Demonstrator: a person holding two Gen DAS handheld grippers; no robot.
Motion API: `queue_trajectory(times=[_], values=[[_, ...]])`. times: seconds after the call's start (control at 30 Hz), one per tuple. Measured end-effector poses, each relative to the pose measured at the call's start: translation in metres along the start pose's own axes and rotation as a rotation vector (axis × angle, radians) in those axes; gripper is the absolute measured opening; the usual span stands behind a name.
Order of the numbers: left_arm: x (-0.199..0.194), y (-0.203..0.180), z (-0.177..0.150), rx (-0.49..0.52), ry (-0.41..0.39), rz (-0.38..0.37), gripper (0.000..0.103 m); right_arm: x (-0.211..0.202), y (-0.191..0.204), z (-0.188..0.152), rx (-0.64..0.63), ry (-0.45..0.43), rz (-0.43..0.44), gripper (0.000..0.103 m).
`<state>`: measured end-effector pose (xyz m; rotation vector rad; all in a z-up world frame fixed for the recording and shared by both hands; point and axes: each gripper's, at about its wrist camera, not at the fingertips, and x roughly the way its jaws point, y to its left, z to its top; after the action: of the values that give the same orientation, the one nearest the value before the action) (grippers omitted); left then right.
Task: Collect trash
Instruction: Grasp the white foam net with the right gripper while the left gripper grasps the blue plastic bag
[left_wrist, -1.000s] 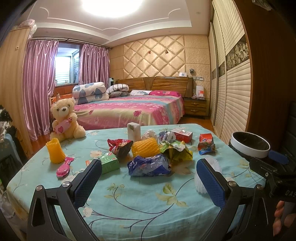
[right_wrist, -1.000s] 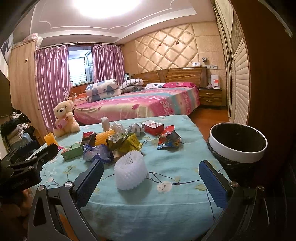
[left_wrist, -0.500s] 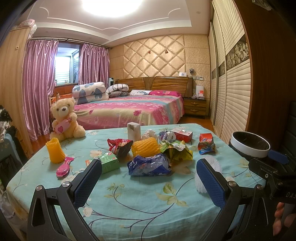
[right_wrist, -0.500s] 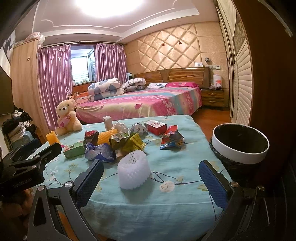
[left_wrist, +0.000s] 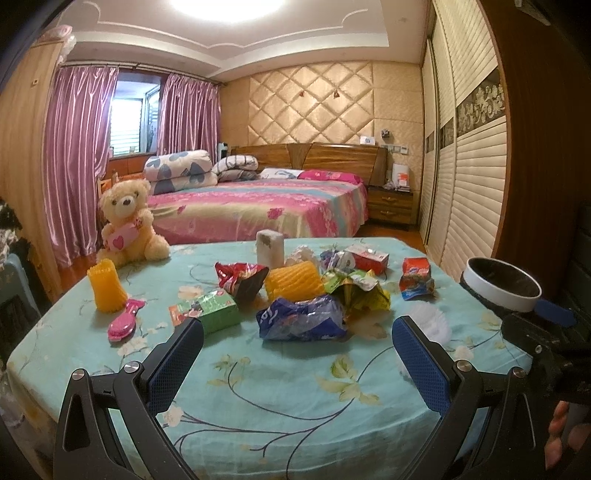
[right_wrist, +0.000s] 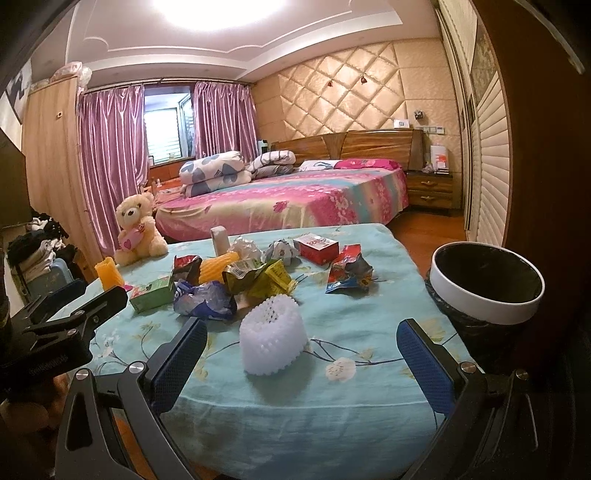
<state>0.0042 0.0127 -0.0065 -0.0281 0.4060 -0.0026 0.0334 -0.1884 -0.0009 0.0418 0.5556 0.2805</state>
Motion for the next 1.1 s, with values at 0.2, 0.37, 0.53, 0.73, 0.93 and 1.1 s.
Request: queue_trajectory(times=[0.2,0.37,0.53,0.73,0.93,1.1], values=[[0.016,0.008,-0.001,-0.008,0.043,0.009,0.102,0.011,-0.004,-0.002,0.019,0.044,0.019,0.103],[0.03,0.015,-0.002,-0.012,0.076,0.005,0.099,0.022,-0.005,-0.004,0.033,0.086,0.035,0.103],[0.052,0.022,-0.001,0.001,0.121,-0.009,0.095,0.032,-0.003,-0.006,0.034,0.118,0.053,0.103],[0.084,0.029,0.01,0.048,0.175,-0.051,0.094,0.052,0.0,-0.007,0.042,0.179,0.077,0.103],[0.121,0.031,0.02,0.12,0.249,-0.072,0.094,0.078,0.001,-0.012,0.059,0.26,0.089,0.102],[0.139,0.02,0.021,0.194,0.289,-0.088,0.089,0.095,0.001,-0.015,0.071,0.304,0.1,0.101]])
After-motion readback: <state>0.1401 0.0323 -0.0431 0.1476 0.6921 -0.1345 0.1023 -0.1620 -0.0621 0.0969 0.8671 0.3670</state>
